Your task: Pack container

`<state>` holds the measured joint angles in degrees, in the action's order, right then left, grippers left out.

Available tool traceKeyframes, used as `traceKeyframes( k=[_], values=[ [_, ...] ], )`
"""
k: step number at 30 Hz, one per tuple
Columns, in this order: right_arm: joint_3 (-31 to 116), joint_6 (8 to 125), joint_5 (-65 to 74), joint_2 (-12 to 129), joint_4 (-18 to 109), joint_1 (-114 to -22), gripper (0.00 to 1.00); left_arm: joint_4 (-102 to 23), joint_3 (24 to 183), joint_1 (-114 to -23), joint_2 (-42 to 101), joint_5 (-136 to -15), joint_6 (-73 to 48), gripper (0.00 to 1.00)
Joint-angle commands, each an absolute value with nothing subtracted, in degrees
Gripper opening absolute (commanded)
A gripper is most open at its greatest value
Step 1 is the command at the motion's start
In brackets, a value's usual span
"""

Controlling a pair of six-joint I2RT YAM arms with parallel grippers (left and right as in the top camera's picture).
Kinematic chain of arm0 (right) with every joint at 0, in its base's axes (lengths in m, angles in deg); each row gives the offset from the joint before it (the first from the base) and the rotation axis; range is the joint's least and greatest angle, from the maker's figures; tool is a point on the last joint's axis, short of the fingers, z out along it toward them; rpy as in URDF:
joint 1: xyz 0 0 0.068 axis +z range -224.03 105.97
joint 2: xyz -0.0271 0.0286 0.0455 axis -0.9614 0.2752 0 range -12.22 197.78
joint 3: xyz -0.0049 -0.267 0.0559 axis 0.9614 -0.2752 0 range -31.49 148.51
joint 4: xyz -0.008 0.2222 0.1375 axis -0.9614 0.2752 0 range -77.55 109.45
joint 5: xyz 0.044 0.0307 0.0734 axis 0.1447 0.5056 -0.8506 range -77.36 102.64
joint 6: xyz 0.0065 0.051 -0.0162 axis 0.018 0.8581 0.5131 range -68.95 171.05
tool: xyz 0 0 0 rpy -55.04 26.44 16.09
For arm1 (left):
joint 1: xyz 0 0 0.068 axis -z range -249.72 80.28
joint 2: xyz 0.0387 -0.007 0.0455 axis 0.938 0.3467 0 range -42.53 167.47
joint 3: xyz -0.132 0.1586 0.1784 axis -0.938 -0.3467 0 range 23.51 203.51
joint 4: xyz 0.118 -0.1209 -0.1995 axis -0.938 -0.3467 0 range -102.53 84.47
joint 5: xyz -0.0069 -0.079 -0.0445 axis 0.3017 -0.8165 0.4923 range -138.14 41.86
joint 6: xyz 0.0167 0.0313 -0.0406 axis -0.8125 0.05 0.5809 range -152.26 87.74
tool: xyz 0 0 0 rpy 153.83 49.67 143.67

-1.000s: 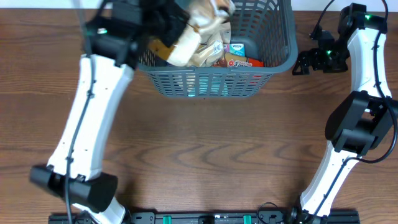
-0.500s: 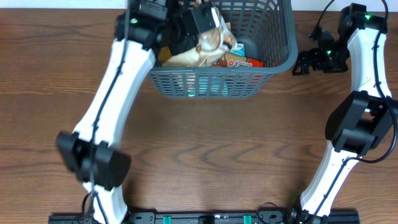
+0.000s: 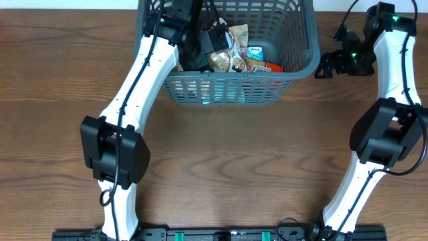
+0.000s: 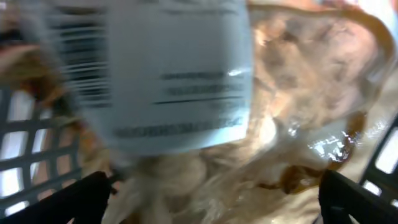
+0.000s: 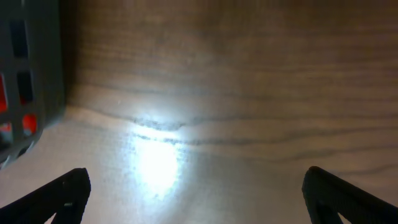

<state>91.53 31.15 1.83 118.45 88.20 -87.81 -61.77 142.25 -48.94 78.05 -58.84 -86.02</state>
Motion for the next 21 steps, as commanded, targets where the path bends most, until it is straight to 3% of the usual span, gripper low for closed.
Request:
traceKeyframes(
  k=[1,7,11,21],
  values=[
    [92.27,30.88,1.68,117.67,86.16,-87.02,0.99,-59.28,142.79,-49.51,72.23,-55.69,-79.87,0.99],
    [98.57,32.26,1.70,115.59,80.68,-87.02,0.99,-52.84,142.79,-52.26,63.05,-53.96,-74.24,0.99],
    [105.25,32.20,1.70,114.32,77.75,-87.09,0.99,-53.08,142.79,-56.64,59.12,-46.64,-69.38,0.99],
    [113.93,33.09,1.73,112.33,81.88,-87.11,0.99,-68.18,142.79,-73.79,57.33,-41.51,-43.53,0.99]
  ],
)
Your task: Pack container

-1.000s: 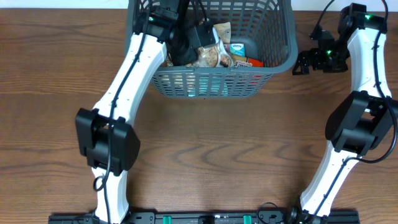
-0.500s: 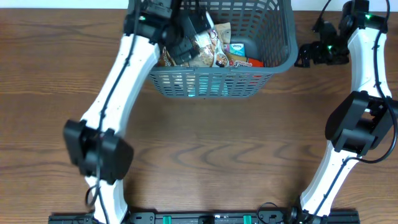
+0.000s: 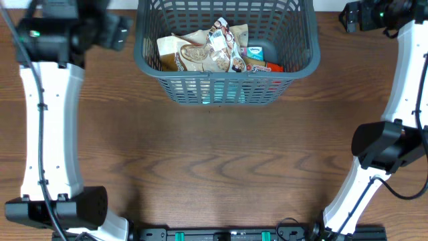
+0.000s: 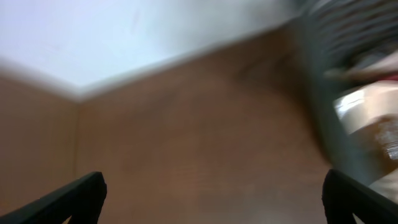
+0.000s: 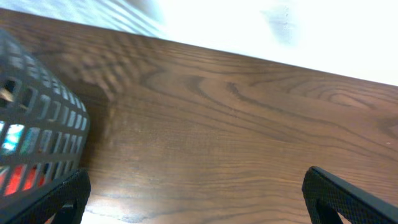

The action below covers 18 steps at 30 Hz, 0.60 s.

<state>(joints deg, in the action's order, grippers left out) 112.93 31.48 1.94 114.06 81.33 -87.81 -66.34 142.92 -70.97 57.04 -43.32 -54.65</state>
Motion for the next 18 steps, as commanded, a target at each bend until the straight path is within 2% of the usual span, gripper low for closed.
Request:
traceKeyframes(
  k=[1,13,18],
  values=[
    [113.93,33.55,1.70,111.83,81.99,-87.11,0.99,-69.18,142.79,-74.89,57.33,-41.64,-42.48,0.99],
    [113.93,35.85,2.91,103.85,90.27,-86.76,0.99,-75.61,142.29,-76.50,51.43,-44.15,-42.74,0.99],
    [113.89,36.09,4.74,100.29,95.39,-85.38,0.99,-76.16,134.22,-76.50,44.52,-46.40,-42.94,0.99]
  ],
)
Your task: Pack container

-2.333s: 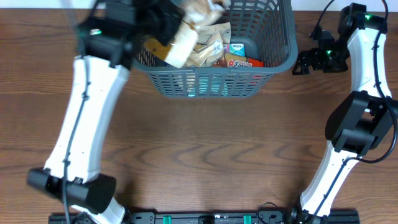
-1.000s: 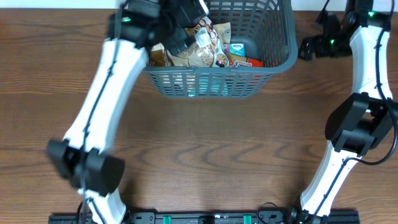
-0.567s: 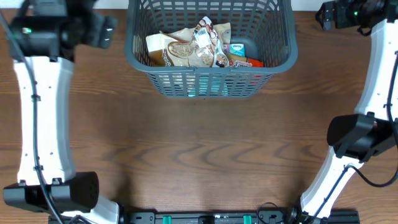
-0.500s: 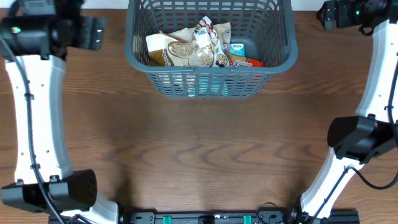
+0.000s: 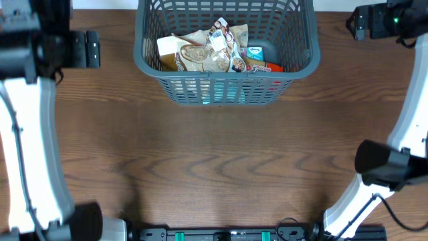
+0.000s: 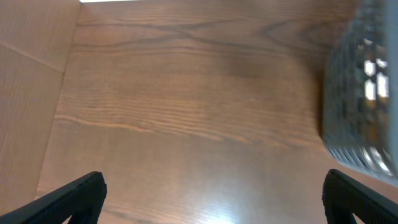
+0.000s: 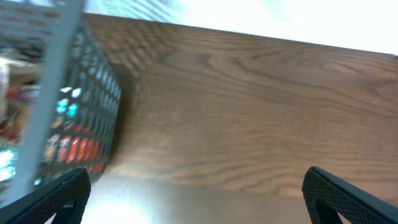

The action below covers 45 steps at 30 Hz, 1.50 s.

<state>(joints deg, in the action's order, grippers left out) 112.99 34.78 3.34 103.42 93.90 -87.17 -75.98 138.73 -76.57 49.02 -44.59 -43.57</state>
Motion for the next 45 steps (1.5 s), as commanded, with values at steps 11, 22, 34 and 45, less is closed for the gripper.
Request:
traceKeyframes(
  k=[11,22,34,45],
  values=[
    [113.89,38.25,9.77,93.30,104.09,-78.13,0.99,-63.85,96.39,-76.50,22.36,-48.81,-41.76,0.99],
    [111.53,39.26,12.63,83.99,109.31,-73.01,0.99,-57.71,79.15,-76.50,10.92,-52.67,-36.36,0.99],
    [72.99,41.79,11.25,58.52,95.87,-72.49,0.99,-57.23,78.34,-76.50,10.95,-52.67,-34.67,0.99],
    [35.05,42.49,11.12,38.65,74.60,-72.49,0.99,-57.05,78.34,-76.50,10.95,-52.67,-34.72,0.99]
  ],
)
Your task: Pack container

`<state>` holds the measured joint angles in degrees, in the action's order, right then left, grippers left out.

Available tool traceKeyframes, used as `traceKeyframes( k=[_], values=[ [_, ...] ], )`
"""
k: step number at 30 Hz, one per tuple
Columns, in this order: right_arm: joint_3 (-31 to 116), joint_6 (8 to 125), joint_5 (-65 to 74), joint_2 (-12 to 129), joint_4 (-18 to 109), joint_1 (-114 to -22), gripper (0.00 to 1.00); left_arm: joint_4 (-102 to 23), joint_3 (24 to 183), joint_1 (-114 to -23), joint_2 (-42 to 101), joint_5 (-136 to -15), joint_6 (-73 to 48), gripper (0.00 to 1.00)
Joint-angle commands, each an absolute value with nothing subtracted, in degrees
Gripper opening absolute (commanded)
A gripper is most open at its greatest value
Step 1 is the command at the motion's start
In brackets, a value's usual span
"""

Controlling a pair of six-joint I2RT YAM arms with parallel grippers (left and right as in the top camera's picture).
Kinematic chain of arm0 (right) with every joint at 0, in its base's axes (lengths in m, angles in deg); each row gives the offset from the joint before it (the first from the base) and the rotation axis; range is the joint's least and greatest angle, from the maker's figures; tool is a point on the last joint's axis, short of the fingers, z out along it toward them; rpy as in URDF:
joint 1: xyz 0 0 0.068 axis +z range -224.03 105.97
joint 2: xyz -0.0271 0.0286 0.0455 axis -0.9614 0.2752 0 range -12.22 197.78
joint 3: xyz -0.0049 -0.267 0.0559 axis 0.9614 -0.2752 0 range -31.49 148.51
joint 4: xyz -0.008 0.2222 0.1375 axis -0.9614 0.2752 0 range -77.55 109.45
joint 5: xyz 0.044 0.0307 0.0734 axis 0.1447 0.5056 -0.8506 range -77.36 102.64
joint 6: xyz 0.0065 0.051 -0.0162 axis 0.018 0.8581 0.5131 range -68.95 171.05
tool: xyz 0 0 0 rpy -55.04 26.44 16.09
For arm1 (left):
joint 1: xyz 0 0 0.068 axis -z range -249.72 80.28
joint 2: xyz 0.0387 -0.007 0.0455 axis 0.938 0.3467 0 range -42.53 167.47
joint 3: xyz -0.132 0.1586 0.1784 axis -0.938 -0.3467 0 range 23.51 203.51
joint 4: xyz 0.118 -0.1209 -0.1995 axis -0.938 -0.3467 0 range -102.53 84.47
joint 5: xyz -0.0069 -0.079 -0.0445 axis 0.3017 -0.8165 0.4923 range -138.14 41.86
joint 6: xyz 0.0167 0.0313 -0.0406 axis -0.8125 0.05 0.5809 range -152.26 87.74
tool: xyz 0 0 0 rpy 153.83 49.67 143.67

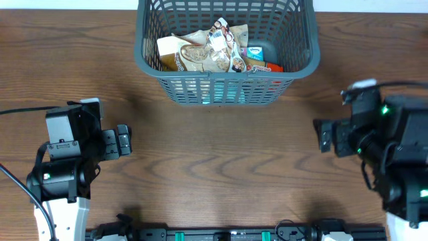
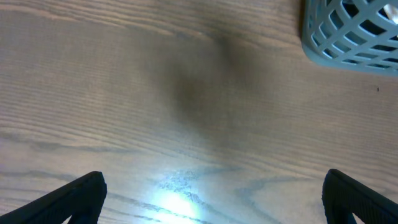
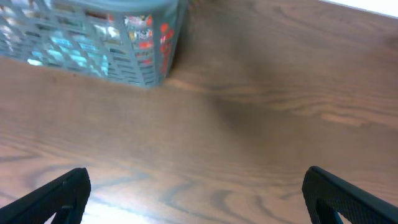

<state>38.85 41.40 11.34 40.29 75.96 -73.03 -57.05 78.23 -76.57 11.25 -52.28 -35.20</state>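
The grey mesh basket stands at the table's far middle. Inside lie several snack packets: a beige bag, a patterned packet, a small blue-white pack and a red one. My left gripper hovers low at the front left, open and empty; the left wrist view shows only wood between its fingertips and the basket's corner. My right gripper hangs open and empty at the right, with the basket far ahead.
Brown wooden table under both arms. A dark rail runs along the front edge. The table's far edge meets a white wall behind the basket.
Both arms have come back from the far corners beside the basket toward the front. The left gripper now sits at the front left, the right at mid-right. Both stay open and empty.
First my left gripper was open inside the basket right over a clear labelled bag, and the right was just beside the basket's right wall. Then both were outside at the far corners, the packets left in the basket. Now both are drawn back toward the front.
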Motion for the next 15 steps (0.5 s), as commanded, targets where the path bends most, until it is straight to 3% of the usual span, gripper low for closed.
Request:
traceKeyframes(
  k=[1,15],
  values=[
    [33.43,42.53,11.10,38.48,73.86,-72.49,0.99,-57.05,78.34,-76.50,10.95,-52.65,-34.72,0.99],
    [23.14,42.45,11.10,42.59,73.73,-72.49,0.99,-57.05,78.34,-76.50,10.95,-52.65,-34.72,0.99]
  ],
)
